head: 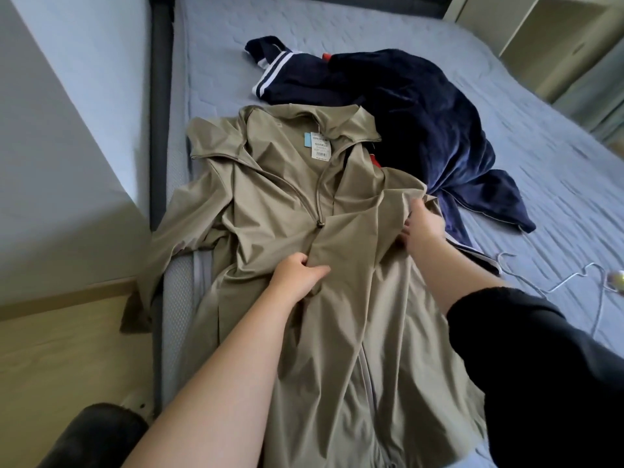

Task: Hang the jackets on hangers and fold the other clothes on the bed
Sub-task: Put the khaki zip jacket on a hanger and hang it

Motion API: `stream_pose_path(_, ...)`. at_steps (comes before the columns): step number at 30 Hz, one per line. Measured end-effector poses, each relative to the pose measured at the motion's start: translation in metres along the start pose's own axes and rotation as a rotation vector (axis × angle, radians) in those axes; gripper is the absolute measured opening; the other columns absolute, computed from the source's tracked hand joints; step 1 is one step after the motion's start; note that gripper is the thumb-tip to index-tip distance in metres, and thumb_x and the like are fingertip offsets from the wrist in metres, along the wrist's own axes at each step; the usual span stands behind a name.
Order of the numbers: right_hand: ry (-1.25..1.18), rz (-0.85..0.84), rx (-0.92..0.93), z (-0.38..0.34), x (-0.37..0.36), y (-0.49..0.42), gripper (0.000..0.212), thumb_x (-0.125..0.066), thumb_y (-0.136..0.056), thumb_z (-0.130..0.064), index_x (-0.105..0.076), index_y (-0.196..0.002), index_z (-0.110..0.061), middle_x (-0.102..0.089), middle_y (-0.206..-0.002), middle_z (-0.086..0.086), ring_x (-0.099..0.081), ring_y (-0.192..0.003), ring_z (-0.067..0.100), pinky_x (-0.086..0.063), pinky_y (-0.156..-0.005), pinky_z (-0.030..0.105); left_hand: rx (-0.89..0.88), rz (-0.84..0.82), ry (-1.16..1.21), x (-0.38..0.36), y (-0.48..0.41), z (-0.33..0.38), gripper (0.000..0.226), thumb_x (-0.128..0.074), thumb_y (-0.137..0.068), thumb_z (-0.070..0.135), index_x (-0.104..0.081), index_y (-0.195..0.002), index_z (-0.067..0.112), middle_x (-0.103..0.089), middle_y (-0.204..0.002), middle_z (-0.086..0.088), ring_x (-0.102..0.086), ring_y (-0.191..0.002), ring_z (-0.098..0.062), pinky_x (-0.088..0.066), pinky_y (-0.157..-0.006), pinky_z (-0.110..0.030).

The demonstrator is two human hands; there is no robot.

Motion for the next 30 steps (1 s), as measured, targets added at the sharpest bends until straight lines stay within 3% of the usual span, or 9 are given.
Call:
stream_pose_path(4,-0.024,-0.084,-0.134,0.01,-0.013,0.046,0.05,-0.064,-0.087,-0.03,-0.048,-0.131,-0.013,-0.058,-0.122,0.0,-0.058,-0.111,0.024,-0.048,-0.094,0.034,0.059,-0.047,-0.062,0.001,0.0,-0.009,0.01,-0.063,-0.085,0.009,-0.067,-0.091,0.003,-0.067,-0.091,-0.011,-0.06,-0.082,-0.023,-0.045,-0.069,-0.026)
stream_pose_path(6,0.56,-0.002,0.074,0.007,-0.004,0.057,0.058,-0.054,-0.094,-0.022,-0.03,-0.145,-0.01,-0.05,-0.135,0.002,-0.051,-0.122,0.022,-0.045,-0.09,0.027,0.081,-0.01,-0.007,0.005,0.0,-0.011,0.023,-0.058,-0.09,0.009,-0.066,-0.109,-0.002,-0.065,-0.111,-0.016,-0.06,-0.102,-0.028,-0.046,-0.085,-0.031)
stream_pose_path(7,0.514,0.04,0.098,0.007,0.0,0.055,0.062,-0.054,-0.094,-0.023,-0.025,-0.147,-0.009,-0.05,-0.136,0.002,-0.052,-0.121,0.022,-0.046,-0.085,0.028,0.078,0.006,-0.019,0.008,0.0,-0.012,0.025,-0.055,-0.092,0.009,-0.065,-0.112,-0.004,-0.064,-0.114,-0.019,-0.058,-0.106,-0.031,-0.044,-0.088,-0.032)
stream_pose_path(9,-0.177,-0.01,-0.169,0.007,0.003,0.054,0.055,-0.06,-0.092,-0.029,-0.039,-0.141,-0.015,-0.056,-0.13,0.005,-0.059,-0.11,0.023,-0.053,-0.071,0.032,0.059,0.051,-0.064,0.012,0.002,-0.015,0.024,-0.052,-0.092,0.007,-0.065,-0.107,-0.005,-0.064,-0.111,-0.021,-0.058,-0.1,-0.03,-0.041,-0.078,-0.03)
stream_pose_path(11,-0.237,-0.165,-0.256,0.012,0.003,0.068,0.043,-0.063,-0.091,-0.035,-0.051,-0.127,-0.016,-0.064,-0.117,0.008,-0.065,-0.096,0.024,-0.054,-0.056,0.033,0.043,0.091,-0.069,0.012,0.007,-0.017,0.022,-0.053,-0.092,0.013,-0.066,-0.1,-0.003,-0.066,-0.105,-0.019,-0.055,-0.089,-0.026,-0.036,-0.071,-0.027)
stream_pose_path(16,0.079,-0.533,-0.31,0.031,0.0,0.117,0.008,-0.05,-0.098,-0.016,-0.053,-0.104,-0.013,-0.06,-0.087,0.008,-0.059,-0.077,0.019,-0.052,-0.068,0.032,0.027,0.038,-0.106,0.007,0.017,-0.016,0.021,-0.064,-0.087,0.025,-0.064,-0.08,0.005,-0.066,-0.088,-0.012,-0.061,-0.089,-0.027,-0.04,-0.07,-0.026)
stream_pose_path(19,0.061,-0.306,-0.158,0.038,0.01,0.118,0.015,-0.059,-0.093,-0.009,-0.054,-0.079,-0.013,-0.054,-0.072,0.006,-0.052,-0.06,0.015,-0.051,-0.051,0.029,0.058,0.139,-0.102,0.01,0.019,-0.023,0.02,-0.055,-0.09,0.016,-0.069,-0.089,0.002,-0.069,-0.091,-0.016,-0.065,-0.089,-0.031,-0.049,-0.077,-0.028)
stream_pose_path(25,0.039,-0.461,-0.3,0.063,0.021,0.138,0.019,-0.061,-0.092,-0.027,-0.059,-0.1,-0.01,-0.059,-0.083,0.009,-0.059,-0.07,0.02,-0.052,-0.052,0.027,0.043,0.058,-0.365,0.011,0.037,-0.009,0.061,-0.06,-0.076,0.066,-0.065,-0.083,0.006,-0.062,-0.081,-0.008,-0.059,-0.082,-0.027,-0.043,-0.07,-0.03)
stream_pose_path(30,0.11,-0.513,-0.337,0.091,0.031,0.162,0.017,-0.049,-0.09,0.003,-0.06,-0.08,-0.005,-0.064,-0.061,0.007,-0.061,-0.045,0.014,-0.051,-0.042,0.022,0.012,-0.033,-0.614,0.01,0.06,-0.008,0.035,-0.069,-0.079,0.037,-0.059,-0.071,0.005,-0.062,-0.082,-0.014,-0.063,-0.094,-0.03,-0.044,-0.069,-0.03)
Point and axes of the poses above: each hand's wrist, its own y-axis away from the middle knuckle, its own x-axis out of the back of the hand, z = x × y, the point moved 1 cm from there along -y, towards the middle knuckle
